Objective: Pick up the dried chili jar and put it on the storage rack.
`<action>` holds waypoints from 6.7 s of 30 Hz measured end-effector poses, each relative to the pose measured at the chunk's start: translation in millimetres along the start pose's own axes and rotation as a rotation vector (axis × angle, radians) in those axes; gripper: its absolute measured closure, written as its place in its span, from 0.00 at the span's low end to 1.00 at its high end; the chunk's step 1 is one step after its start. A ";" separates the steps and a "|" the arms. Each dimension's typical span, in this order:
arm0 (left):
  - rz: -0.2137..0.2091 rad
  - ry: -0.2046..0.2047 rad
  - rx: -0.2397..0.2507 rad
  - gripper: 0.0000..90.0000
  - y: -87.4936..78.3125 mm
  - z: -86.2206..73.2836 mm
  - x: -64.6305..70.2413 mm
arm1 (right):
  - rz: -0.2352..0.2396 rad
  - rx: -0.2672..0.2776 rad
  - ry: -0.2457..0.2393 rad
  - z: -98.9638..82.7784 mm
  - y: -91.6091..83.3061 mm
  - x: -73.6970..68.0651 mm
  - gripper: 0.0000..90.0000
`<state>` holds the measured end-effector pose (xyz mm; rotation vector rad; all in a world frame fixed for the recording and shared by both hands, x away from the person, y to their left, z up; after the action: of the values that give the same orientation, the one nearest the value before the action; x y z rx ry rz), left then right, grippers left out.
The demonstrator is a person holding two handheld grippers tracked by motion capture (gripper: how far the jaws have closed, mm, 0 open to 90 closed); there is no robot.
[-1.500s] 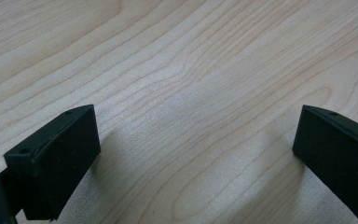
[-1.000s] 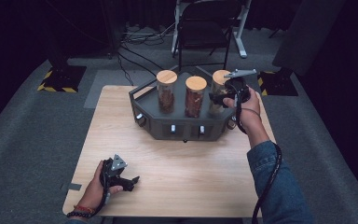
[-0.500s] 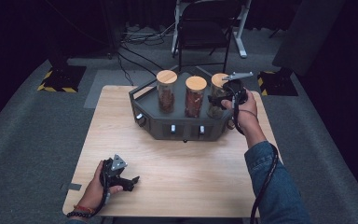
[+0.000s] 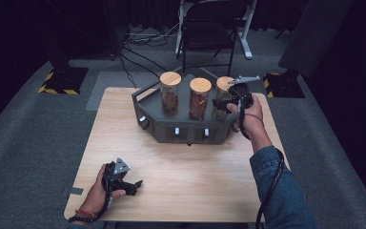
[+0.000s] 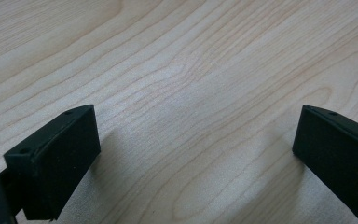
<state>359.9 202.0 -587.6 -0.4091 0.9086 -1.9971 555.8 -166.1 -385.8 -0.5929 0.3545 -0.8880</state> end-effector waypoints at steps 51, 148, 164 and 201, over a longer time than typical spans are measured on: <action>0.000 0.003 -0.002 0.00 -0.1 -0.2 -0.2 | -0.074 0.010 -0.044 -6.3 3.0 -0.1 0.02; 0.000 0.004 -0.001 0.01 -0.2 -0.2 -0.2 | -0.021 -0.074 -0.383 -176.1 -50.2 -50.5 0.02; 0.000 0.003 -0.002 0.01 -0.1 -0.2 -0.2 | -0.017 -0.099 -0.329 -228.5 -42.8 -36.9 0.02; 0.000 0.003 -0.001 0.00 -0.1 -0.2 -0.2 | 0.063 -0.105 -0.102 -298.7 -52.5 -19.9 0.00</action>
<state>359.9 202.3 -587.6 -0.4064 0.9123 -1.9976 356.0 -275.5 -587.2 -0.7177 0.3272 -0.7789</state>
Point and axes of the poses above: each handheld gripper's, and its own axes: y roughly forward along the jaws, z roughly out of its top, x roughly to its right, the point moved 5 cm from there along y, roughly forward along the jaws, and after that the axes turned 5 degrees about z, right-handed, at the moved point
